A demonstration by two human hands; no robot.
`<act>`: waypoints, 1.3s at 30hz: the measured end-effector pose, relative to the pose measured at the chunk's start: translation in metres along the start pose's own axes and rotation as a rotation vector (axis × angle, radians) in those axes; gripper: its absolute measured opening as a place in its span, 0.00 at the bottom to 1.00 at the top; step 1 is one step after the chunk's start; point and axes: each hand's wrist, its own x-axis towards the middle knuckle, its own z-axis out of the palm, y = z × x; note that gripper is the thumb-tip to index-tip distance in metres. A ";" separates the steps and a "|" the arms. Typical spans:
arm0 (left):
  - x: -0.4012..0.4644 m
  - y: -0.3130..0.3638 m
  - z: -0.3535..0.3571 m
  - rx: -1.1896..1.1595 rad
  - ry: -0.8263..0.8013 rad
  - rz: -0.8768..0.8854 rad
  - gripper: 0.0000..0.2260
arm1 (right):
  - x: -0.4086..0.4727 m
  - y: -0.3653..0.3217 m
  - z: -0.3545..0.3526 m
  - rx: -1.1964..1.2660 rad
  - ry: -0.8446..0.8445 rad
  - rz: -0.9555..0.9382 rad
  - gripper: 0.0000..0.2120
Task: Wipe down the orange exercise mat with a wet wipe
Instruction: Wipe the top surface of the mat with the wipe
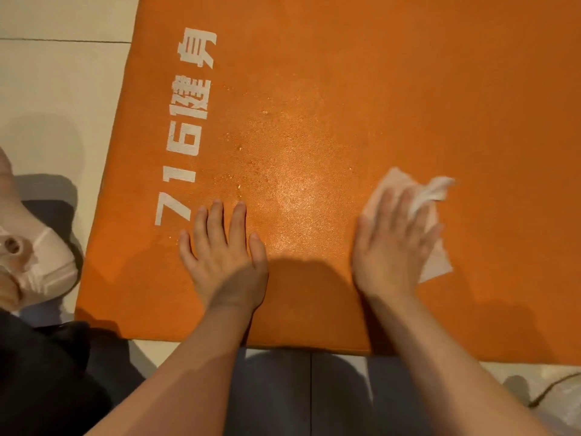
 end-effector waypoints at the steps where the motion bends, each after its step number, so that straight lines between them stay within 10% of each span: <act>1: -0.001 0.001 0.001 0.004 0.004 0.002 0.21 | -0.017 -0.018 0.007 -0.006 0.014 -0.126 0.31; 7: -0.002 0.000 -0.001 -0.036 -0.047 -0.002 0.21 | -0.074 -0.039 0.017 -0.033 -0.106 -0.498 0.27; 19: -0.002 -0.001 -0.002 -0.043 -0.055 -0.009 0.21 | -0.038 0.098 -0.027 -0.030 0.007 0.259 0.35; 24: 0.000 -0.002 -0.004 -0.041 -0.063 -0.020 0.22 | -0.088 0.010 -0.025 0.080 -0.402 -0.075 0.31; 29: 0.000 -0.001 -0.003 -0.027 -0.070 -0.028 0.22 | -0.101 -0.007 0.009 -0.006 -0.272 -0.331 0.30; 33: 0.001 -0.001 -0.004 -0.031 -0.075 -0.035 0.22 | -0.095 0.007 -0.004 0.362 -0.090 -0.363 0.20; 39: 0.001 0.000 -0.004 -0.028 -0.065 -0.035 0.22 | -0.092 -0.032 -0.060 1.534 -0.291 -0.020 0.17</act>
